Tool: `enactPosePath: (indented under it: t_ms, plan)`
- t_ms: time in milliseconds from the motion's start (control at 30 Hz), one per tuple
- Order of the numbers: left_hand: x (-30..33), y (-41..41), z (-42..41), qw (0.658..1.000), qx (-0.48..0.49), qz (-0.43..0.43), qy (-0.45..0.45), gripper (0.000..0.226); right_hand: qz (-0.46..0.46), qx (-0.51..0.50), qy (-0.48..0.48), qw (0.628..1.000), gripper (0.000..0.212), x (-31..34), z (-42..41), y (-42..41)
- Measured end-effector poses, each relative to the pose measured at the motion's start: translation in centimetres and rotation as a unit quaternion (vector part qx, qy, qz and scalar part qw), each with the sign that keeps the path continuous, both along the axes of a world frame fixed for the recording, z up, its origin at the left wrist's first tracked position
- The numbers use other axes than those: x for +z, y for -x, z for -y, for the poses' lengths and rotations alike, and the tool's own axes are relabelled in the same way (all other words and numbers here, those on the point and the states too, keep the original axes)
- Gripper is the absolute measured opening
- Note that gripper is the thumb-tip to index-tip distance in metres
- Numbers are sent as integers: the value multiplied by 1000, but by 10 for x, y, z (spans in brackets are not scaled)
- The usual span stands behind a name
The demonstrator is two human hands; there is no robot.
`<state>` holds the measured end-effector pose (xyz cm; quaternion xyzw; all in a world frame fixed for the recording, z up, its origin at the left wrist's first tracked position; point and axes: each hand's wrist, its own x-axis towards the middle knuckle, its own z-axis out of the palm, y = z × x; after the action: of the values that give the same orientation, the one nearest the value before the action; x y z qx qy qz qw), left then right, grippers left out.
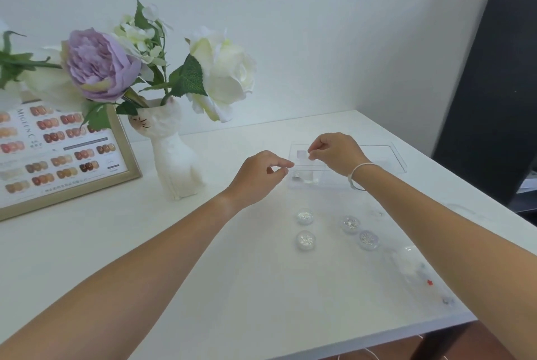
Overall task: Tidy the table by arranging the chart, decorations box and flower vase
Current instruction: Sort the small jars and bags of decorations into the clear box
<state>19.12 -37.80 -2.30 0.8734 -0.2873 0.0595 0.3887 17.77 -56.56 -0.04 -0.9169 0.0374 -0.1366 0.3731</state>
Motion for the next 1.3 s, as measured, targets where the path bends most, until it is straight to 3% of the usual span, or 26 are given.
enactPosePath:
  t_ms: [100, 467, 700, 833, 1300]
  plan:
    - [-5, 10, -4, 1000, -2, -12, 1, 22, 17, -32, 80, 996, 17, 0, 3, 7]
    - [-18, 43, -6, 997, -33, -64, 8, 19, 49, -23, 18, 998, 10, -4, 30, 73]
    - [-25, 54, 4, 994, -47, -85, -40, 23, -15, 29, 35, 999, 3, -18, 36, 114]
    - [-24, 56, 5, 994, -43, -74, -62, 27, -47, 59, 65, 995, 9, -24, 33, 122]
    - [-28, 55, 4, 995, -40, -86, -36, 19, -98, 82, 98, 987, 9, -29, 24, 120]
